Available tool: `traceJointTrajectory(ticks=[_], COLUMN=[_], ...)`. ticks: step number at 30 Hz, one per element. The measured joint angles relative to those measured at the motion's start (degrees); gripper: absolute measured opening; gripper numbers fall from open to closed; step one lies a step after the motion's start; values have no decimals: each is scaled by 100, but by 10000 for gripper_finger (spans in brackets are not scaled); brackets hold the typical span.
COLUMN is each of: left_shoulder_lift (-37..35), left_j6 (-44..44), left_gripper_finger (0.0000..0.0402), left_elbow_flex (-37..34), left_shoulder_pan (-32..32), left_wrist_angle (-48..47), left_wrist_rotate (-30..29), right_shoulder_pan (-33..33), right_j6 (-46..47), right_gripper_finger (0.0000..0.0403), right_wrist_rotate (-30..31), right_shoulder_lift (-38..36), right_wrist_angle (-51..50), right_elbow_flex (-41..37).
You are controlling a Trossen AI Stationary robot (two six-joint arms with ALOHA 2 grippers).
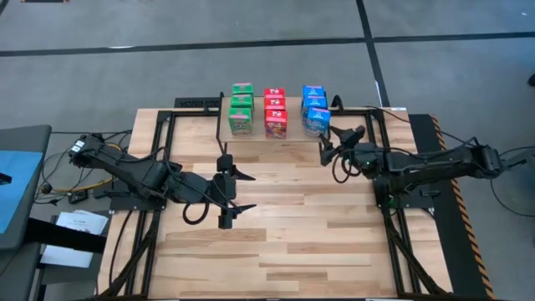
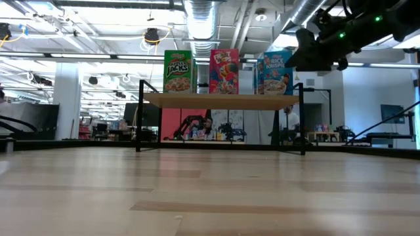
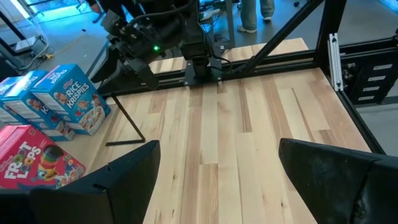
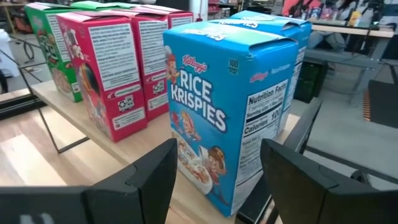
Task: Stack cereal on shelf
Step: Put the blue cereal box on the shelf aligned with the other blue cereal boxes
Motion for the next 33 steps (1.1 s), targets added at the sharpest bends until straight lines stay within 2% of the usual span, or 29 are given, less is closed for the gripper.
traceJointTrajectory(ticks=[11, 33], left_shoulder_lift=[0, 0], left_j6=[60, 68], left_gripper_finger=[318, 318], left_elbow_flex=[0, 0], left_shoulder_pan=[0, 0], left_wrist_angle=[2, 0], left_wrist_rotate=[-1, 0], right_shoulder_pan=[-261, -502], right_j6=[-14, -293], right_gripper_finger=[256, 256], right_wrist_rotate=[-705, -891], right_shoulder_lift=[0, 0], right_wrist_angle=[38, 309], right_elbow_flex=[0, 0])
